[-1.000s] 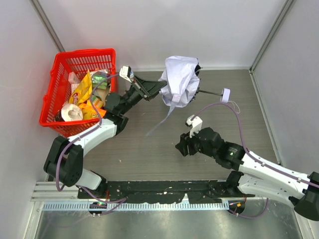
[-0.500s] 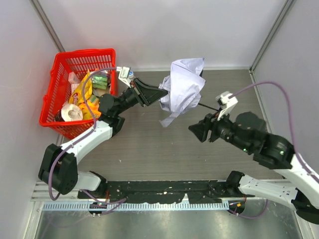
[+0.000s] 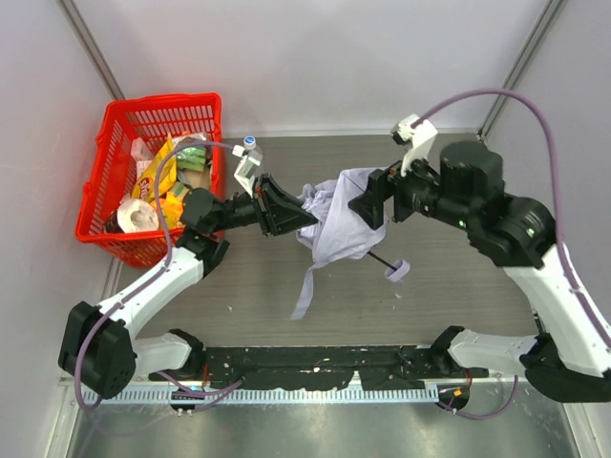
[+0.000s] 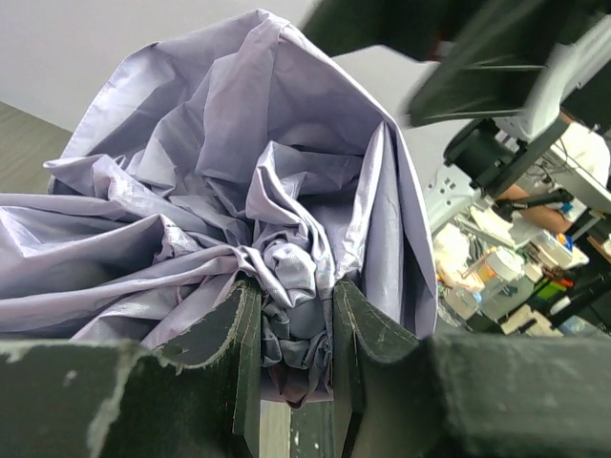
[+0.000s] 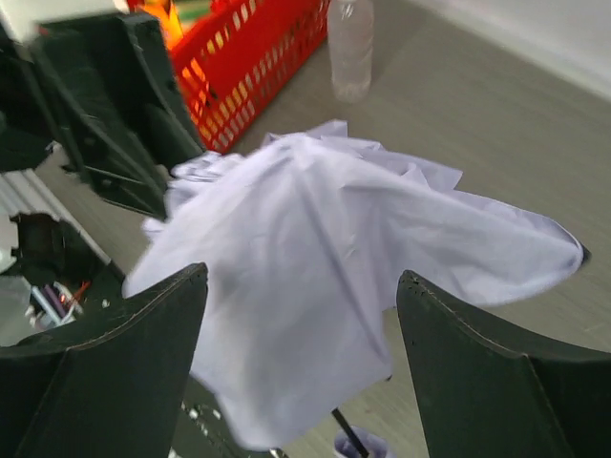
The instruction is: Put away the umbrella
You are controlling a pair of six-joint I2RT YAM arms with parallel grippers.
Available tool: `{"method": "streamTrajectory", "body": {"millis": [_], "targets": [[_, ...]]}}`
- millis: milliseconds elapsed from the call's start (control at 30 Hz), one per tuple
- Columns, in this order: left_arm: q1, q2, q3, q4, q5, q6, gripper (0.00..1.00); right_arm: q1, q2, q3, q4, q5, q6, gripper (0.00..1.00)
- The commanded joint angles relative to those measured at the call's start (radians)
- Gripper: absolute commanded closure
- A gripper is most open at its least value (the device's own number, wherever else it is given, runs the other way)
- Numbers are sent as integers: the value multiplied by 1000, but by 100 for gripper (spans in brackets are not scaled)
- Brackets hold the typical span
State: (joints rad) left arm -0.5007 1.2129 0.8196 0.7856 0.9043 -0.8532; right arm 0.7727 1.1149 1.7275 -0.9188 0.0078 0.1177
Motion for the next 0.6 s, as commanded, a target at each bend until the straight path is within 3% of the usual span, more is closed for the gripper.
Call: {"method": "streamTrajectory", "body": {"millis": [0, 67, 300, 567], "targets": [[5, -93, -8, 41, 64, 36, 100, -142, 37, -66, -38, -385, -99, 16], [7, -105, -17, 58, 71, 22, 100, -142, 43, -106, -51, -375, -149, 16], [5, -92, -13, 129, 123, -69, 100, -142, 48, -203, 90, -601, -142, 15], [5, -111, -16, 49, 59, -14, 100, -142, -4, -131, 17, -454, -39, 15]]}}
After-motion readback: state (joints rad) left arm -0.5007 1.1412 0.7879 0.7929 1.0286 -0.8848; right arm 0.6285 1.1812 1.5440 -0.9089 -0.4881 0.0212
